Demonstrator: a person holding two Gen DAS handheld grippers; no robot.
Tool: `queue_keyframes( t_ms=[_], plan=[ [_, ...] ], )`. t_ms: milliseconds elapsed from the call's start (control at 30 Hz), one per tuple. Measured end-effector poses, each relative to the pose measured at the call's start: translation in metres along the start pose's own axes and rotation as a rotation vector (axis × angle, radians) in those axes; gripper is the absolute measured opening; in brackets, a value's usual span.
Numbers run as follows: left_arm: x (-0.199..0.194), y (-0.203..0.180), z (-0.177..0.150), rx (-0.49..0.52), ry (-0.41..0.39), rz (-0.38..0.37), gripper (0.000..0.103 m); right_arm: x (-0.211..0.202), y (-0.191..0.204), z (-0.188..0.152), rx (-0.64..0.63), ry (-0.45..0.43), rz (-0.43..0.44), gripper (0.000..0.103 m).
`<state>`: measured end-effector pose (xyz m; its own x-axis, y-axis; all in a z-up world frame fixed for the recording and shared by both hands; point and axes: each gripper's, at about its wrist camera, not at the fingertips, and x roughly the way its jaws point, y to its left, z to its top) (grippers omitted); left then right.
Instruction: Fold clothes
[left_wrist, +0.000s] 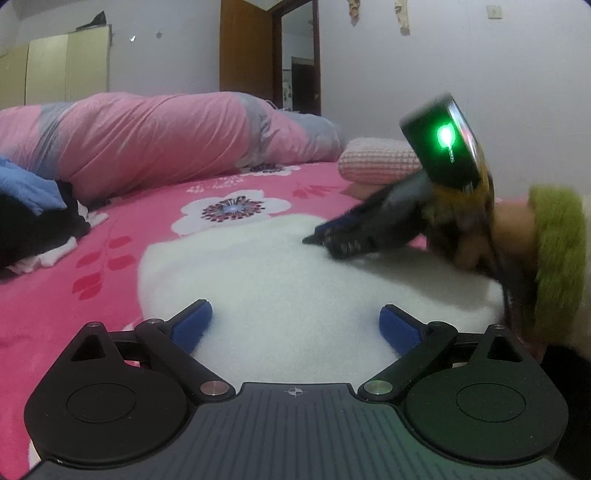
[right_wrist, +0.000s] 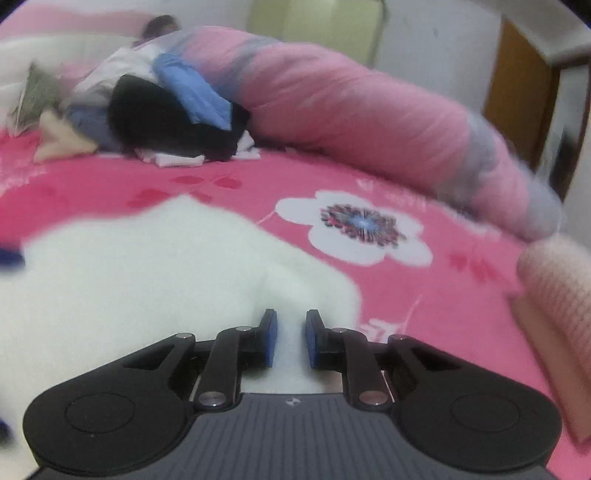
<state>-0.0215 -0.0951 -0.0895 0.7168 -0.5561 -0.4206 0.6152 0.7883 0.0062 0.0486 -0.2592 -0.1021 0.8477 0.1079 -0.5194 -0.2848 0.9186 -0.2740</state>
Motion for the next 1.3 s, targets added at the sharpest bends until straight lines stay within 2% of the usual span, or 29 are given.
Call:
queue_keyframes(
  t_ms=[367, 467, 533, 600, 800, 833, 900, 967, 1067, 1133, 1200, 1300],
  plan=[
    [-0.005, 0.002, 0.000, -0.008, -0.018, -0.011, 0.098, 0.027, -0.006, 0.017, 0.029, 0.054, -0.003, 0.017],
    [-0.013, 0.007, 0.002, -0.042, -0.022, -0.015, 0.097, 0.024, 0.004, 0.026, -0.065, 0.081, -0.037, 0.017],
    [-0.021, 0.012, 0.004, -0.078, -0.029, -0.021, 0.096, 0.018, 0.004, 0.038, -0.066, 0.088, -0.055, 0.017],
    [-0.032, 0.017, 0.006, -0.115, -0.044, -0.024, 0.096, 0.003, 0.005, 0.048, -0.046, 0.048, -0.085, 0.017],
    [-0.054, 0.026, 0.007, -0.118, -0.064, -0.007, 0.095, -0.063, 0.002, 0.046, 0.148, -0.054, 0.017, 0.019],
    [-0.055, 0.030, 0.007, -0.144, -0.058, -0.004, 0.095, -0.073, 0.001, 0.041, 0.180, -0.054, 0.032, 0.020],
    [-0.053, 0.045, 0.008, -0.233, -0.035, -0.009, 0.095, -0.089, -0.011, 0.028, 0.280, -0.041, 0.058, 0.029],
    [-0.048, 0.062, 0.009, -0.338, -0.005, -0.020, 0.095, -0.100, -0.033, 0.013, 0.420, -0.025, 0.106, 0.060],
    [-0.023, 0.103, 0.009, -0.601, 0.100, -0.111, 0.096, -0.098, -0.070, -0.009, 0.654, 0.003, 0.226, 0.084],
    [-0.005, 0.128, 0.005, -0.776, 0.179, -0.193, 0.096, -0.089, -0.089, -0.025, 0.814, 0.054, 0.306, 0.091],
    [0.007, 0.143, -0.003, -0.902, 0.213, -0.258, 0.096, -0.081, -0.101, -0.043, 0.946, 0.098, 0.369, 0.093],
    [0.018, 0.149, -0.012, -0.974, 0.251, -0.295, 0.096, -0.075, -0.108, -0.066, 1.053, 0.124, 0.436, 0.093]
  ],
)
